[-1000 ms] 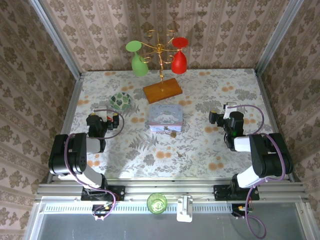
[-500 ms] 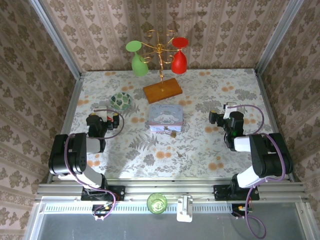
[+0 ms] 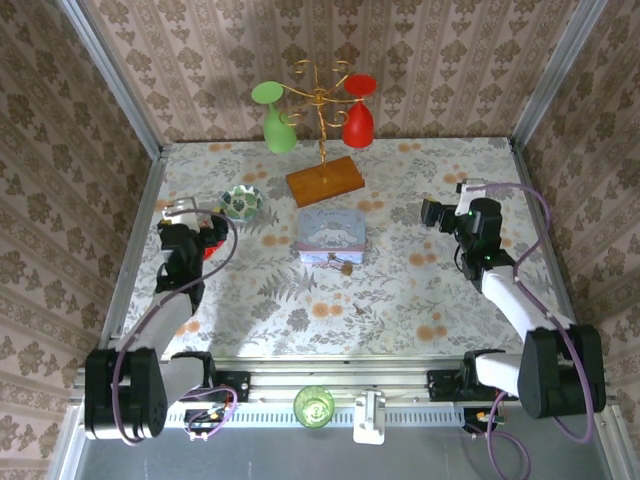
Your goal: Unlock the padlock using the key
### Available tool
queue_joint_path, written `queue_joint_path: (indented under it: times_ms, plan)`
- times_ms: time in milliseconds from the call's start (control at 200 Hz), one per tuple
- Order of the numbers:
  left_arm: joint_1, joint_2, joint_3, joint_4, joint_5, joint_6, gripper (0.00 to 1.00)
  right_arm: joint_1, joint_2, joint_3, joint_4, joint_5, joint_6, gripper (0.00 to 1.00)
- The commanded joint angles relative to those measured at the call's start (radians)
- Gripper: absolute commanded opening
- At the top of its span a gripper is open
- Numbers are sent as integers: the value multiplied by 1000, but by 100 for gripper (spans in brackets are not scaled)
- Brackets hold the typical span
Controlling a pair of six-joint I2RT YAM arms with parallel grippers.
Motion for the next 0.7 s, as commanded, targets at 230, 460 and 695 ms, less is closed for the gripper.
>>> queue_joint_path:
  times_ms: [230, 460, 695]
  plan:
    - [-76, -348, -49, -301, 268, -376, 100, 149, -219, 56, -536, -205, 174, 100]
    - [-268, -394, -27, -489, 316, -475, 100, 423, -155, 70, -709, -135, 230, 99]
    - [-570, -344, -46, -508, 191, -554, 100, 687, -34, 40, -730, 45, 334, 89]
